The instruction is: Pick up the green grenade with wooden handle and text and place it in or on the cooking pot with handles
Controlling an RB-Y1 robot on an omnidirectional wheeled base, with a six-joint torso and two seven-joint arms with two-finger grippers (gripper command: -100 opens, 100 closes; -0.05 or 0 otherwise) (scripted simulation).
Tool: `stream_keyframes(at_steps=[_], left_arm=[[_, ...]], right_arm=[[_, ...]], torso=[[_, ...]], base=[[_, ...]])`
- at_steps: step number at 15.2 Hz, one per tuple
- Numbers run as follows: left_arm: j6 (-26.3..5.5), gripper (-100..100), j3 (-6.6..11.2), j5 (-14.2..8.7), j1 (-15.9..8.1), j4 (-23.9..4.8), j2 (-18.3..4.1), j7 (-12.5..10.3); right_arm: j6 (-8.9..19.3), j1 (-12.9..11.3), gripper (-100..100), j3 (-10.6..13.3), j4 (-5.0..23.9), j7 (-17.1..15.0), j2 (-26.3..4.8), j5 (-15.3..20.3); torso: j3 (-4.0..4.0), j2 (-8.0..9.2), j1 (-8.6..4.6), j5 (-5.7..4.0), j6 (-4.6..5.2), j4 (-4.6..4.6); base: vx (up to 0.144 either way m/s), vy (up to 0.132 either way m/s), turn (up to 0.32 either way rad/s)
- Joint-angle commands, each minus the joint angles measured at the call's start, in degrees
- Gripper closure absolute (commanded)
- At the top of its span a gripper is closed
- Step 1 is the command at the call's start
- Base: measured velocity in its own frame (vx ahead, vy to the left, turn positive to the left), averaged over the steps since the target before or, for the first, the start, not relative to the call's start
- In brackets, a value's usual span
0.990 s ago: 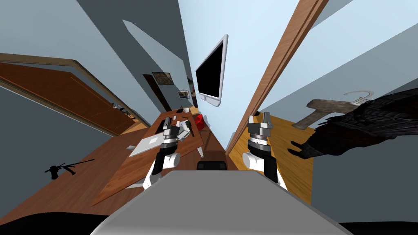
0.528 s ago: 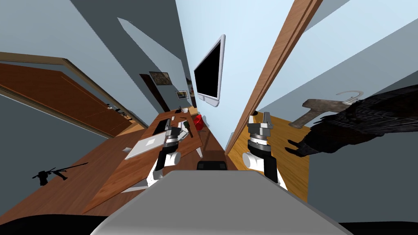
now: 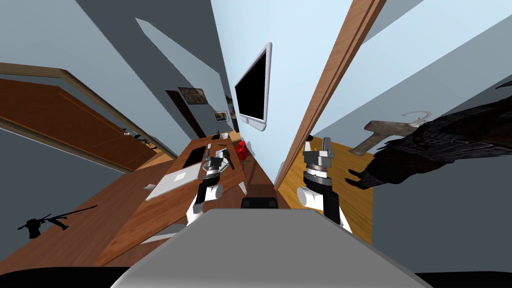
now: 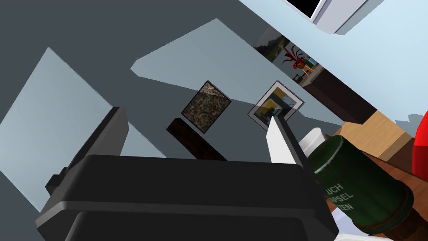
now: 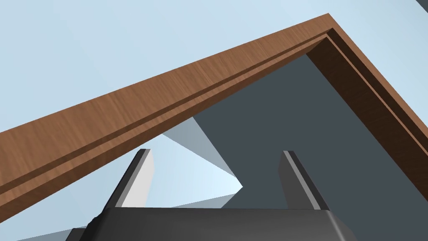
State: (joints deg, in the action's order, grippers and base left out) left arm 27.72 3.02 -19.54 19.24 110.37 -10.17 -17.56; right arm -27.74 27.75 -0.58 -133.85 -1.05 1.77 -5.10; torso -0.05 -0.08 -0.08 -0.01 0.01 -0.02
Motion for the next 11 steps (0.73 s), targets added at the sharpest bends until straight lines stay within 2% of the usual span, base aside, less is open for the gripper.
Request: stream_keyframes(at_steps=[1, 2, 3, 4, 5, 6, 7, 8, 9, 10, 11], left_arm=[[0.44, -100, 0.12, -1.24, -0.58, -1.66, -0.07, -1.5], [1.16, -100, 0.24, -2.73, -1.39, -3.69, -0.15, -3.19], [1.16, -100, 0.24, -2.73, -1.39, -3.92, -0.15, -3.19], [1.89, -100, 0.35, -4.24, -2.22, -6.05, -0.19, -4.9], [1.89, -100, 0.35, -4.24, -2.22, -6.22, -0.19, -4.9], [2.63, -100, 0.47, -5.77, -3.07, -8.11, -0.18, -6.62], [2.63, -100, 0.47, -5.77, -3.07, -8.57, -0.18, -6.62], [3.37, -100, 0.58, -7.31, -3.92, -10.48, -0.12, -8.36], [3.37, -100, 0.58, -7.31, -3.92, -10.96, -0.12, -8.36], [4.11, -100, 0.7, -8.85, -4.79, -12.61, -0.01, -10.11], [4.11, -100, 0.7, -8.85, -4.79, -13.38, -0.01, -10.11]], right_arm=[[0.0, 0.0, 0, 0.0, 0.0, 0.0, 0.0, 0.0], [0.0, 0.0, 0, 0.0, 0.0, 0.0, 0.0, 0.0], [0.0, 0.0, 0, 0.0, 0.0, 0.0, 0.0, 0.0], [0.0, 0.0, 0, 0.0, 0.0, 0.0, 0.0, 0.0], [0.0, 0.0, 0, 0.0, 0.0, 0.0, 0.0, 0.0], [0.0, 0.0, 0, 0.0, 0.0, 0.0, 0.0, 0.0], [0.0, 0.0, 0, 0.0, 0.0, 0.0, 0.0, 0.0], [0.0, 0.0, 0, 0.0, 0.0, 0.0, 0.0, 0.0], [0.0, 0.0, 0, 0.0, 0.0, 0.0, 0.0, 0.0], [0.0, 0.0, 0, 0.0, 0.0, 0.0, 0.0, 0.0], [0.0, 0.0, 0, 0.0, 0.0, 0.0, 0.0, 0.0]], torso=[[0.0, 0.0, 0.0, 0.0, 0.0, 0.0], [0.0, 0.01, 0.0, 0.0, -0.01, 0.0], [0.0, 0.0, -0.01, 0.0, 0.0, 0.0], [0.0, 0.01, -0.01, 0.0, -0.01, 0.0], [0.01, 0.01, -0.01, 0.0, 0.0, 0.0], [0.01, 0.01, -0.01, 0.0, -0.01, 0.0], [0.0, 0.01, -0.02, 0.0, 0.0, 0.0], [0.01, 0.01, -0.01, -0.01, -0.01, 0.0], [0.0, 0.01, -0.01, 0.0, 0.0, 0.0], [0.01, 0.01, -0.01, -0.01, -0.01, 0.0], [0.0, 0.01, -0.01, 0.0, 0.0, 0.0]], base=[[0.012, -0.019, -0.038], [0.013, -0.022, -0.046], [0.012, -0.021, -0.038], [0.014, -0.022, -0.044], [0.014, -0.021, -0.037], [0.013, -0.025, -0.05], [0.013, -0.021, -0.042], [0.014, -0.02, -0.052], [0.013, -0.019, -0.042], [0.014, -0.021, -0.045], [0.014, -0.021, -0.045]])
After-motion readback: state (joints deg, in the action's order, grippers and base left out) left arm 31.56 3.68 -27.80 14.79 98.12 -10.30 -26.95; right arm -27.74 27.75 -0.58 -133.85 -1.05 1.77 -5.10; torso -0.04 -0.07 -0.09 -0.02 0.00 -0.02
